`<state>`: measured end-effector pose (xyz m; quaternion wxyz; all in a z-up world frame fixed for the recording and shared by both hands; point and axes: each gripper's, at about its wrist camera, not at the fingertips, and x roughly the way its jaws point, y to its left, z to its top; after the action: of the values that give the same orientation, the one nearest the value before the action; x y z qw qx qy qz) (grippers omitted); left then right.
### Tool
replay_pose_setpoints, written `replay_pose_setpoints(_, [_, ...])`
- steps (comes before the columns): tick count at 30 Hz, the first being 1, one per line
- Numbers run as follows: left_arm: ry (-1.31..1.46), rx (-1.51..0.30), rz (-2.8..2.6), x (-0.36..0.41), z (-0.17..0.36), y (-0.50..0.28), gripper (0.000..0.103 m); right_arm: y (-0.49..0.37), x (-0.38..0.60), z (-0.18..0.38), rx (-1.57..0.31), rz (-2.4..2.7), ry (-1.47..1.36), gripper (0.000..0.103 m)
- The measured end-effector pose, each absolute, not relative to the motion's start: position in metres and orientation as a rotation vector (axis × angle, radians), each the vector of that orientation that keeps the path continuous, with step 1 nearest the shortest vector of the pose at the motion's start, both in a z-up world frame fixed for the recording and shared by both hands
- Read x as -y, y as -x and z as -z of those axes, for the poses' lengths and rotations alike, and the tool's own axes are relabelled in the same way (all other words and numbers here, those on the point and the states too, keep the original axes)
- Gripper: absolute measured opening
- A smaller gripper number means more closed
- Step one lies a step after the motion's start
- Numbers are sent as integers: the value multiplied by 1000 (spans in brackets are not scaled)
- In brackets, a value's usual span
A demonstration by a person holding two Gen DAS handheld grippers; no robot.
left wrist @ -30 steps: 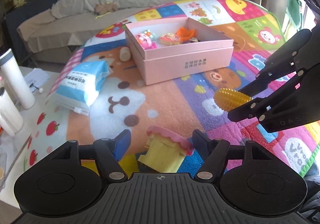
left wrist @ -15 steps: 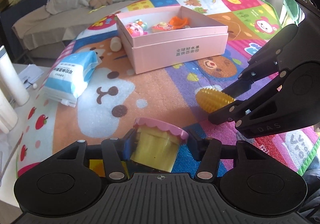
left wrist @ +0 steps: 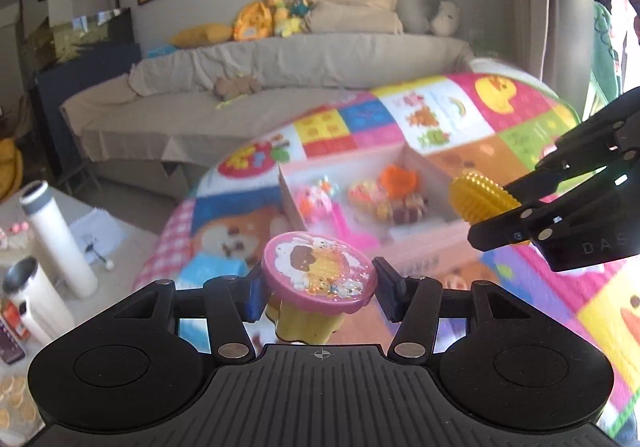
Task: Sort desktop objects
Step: 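Lower the corn and pudding toy into the pink box, open both grippers, then withdraw both grippers from the pink box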
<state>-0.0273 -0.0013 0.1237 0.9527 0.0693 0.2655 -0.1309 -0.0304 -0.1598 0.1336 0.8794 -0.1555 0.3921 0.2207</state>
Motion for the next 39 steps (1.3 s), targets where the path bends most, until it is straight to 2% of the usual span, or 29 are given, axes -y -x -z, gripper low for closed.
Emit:
replay_pose_setpoints(5, [-61, -492, 275, 26, -147, -38, 58, -13, 185, -187, -692, -346, 253, 30])
replay_pose_setpoints(10, [36, -556, 351, 39, -131, -91, 59, -65, 207, -186, -697, -279, 175, 30])
replay_pose_setpoints(11, [56, -567, 356, 35, -128, -97, 62, -76, 212, -180, -713, -276, 160, 30])
replay_pose_setpoints(12, [69, -566, 350, 28, -126, -99, 71, -85, 217, -174, -730, -272, 142, 31])
replay_pose_setpoints(14, [56, -544, 308, 10, -124, -94, 82, -102, 225, -161, -764, -244, 102, 32])
replay_pose_setpoints(16, [0, -520, 222, -11, -118, -82, 84, -115, 229, -146, -798, -239, 78, 32])
replay_pose_setpoints(19, [-72, -517, 119, -45, -101, -58, 93, -130, 224, -126, -850, -248, 45, 32])
replay_pose_setpoints(27, [-72, -599, -22, -98, -46, -17, 96, -163, 135, -120, -841, -417, 79, 33])
replay_pose_setpoints(32, [-13, -598, 2, -105, -28, -15, 98, -187, 58, -105, -886, -489, 242, 32])
replay_pose_setpoints(33, [-7, -592, 6, -105, -26, -13, 99, -192, 46, -101, -903, -496, 264, 31])
replay_pose_setpoints(35, [8, -587, 21, -105, -22, -11, 100, -203, 27, -93, -948, -479, 306, 22])
replay_pose_setpoints(39, [11, -573, 41, -103, -21, -8, 101, -224, 0, -68, -985, -386, 467, 15])
